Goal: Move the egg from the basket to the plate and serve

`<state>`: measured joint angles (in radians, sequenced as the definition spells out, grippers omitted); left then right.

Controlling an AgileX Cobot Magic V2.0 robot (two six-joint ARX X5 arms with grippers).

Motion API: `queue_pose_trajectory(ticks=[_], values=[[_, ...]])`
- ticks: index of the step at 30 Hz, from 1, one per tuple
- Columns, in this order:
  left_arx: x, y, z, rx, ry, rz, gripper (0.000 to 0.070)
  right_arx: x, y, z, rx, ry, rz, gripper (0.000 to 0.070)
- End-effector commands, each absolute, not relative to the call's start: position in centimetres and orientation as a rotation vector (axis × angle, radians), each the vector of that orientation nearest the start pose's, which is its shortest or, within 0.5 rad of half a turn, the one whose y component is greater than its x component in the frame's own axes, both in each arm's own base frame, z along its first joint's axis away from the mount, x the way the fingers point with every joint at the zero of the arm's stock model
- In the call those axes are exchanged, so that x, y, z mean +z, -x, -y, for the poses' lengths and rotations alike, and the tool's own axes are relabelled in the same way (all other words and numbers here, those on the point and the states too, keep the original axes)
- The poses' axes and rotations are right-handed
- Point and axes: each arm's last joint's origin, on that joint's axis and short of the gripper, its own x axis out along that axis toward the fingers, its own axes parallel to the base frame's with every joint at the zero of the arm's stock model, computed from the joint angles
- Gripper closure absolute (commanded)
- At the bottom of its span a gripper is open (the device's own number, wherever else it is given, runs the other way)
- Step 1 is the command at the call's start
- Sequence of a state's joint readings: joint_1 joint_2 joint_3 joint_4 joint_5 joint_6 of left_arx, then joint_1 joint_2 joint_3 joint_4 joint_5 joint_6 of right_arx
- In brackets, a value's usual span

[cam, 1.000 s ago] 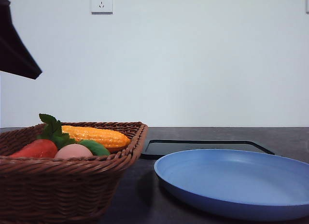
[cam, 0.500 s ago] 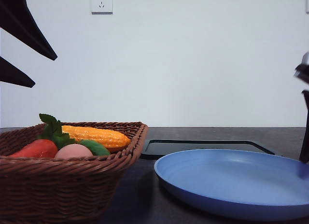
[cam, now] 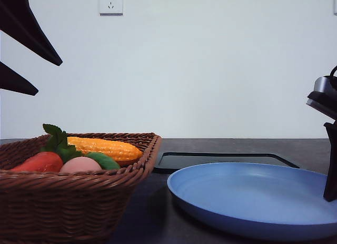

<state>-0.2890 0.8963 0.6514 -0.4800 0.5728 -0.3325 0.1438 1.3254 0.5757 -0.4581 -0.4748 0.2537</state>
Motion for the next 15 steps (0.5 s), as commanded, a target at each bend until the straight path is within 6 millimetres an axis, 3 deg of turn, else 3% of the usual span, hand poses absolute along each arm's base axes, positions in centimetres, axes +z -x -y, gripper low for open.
queue_pose_trajectory(ticks=[1,3,8,15], values=[[25.0,-16.6,6.7,-0.702,0.406,-0.869,0.0357,15.0,-20.8,-4.4,0.382,-0.419,-1.277,0.07],[25.0,-16.6,6.7,-0.689,0.438,-0.883,0.0353,15.1,-20.8,-4.4,0.382,-0.419,-1.274,0.07],[25.0,-16.4,7.2,-0.687,0.482,-0.916,0.0255,15.9,-20.6,-4.1,0.38,-0.423,-1.231,0.07],[24.9,-15.7,8.8,-0.703,0.494,-0.972,0.0256,18.3,-19.6,-2.3,0.331,-0.456,-1.112,0.07]])
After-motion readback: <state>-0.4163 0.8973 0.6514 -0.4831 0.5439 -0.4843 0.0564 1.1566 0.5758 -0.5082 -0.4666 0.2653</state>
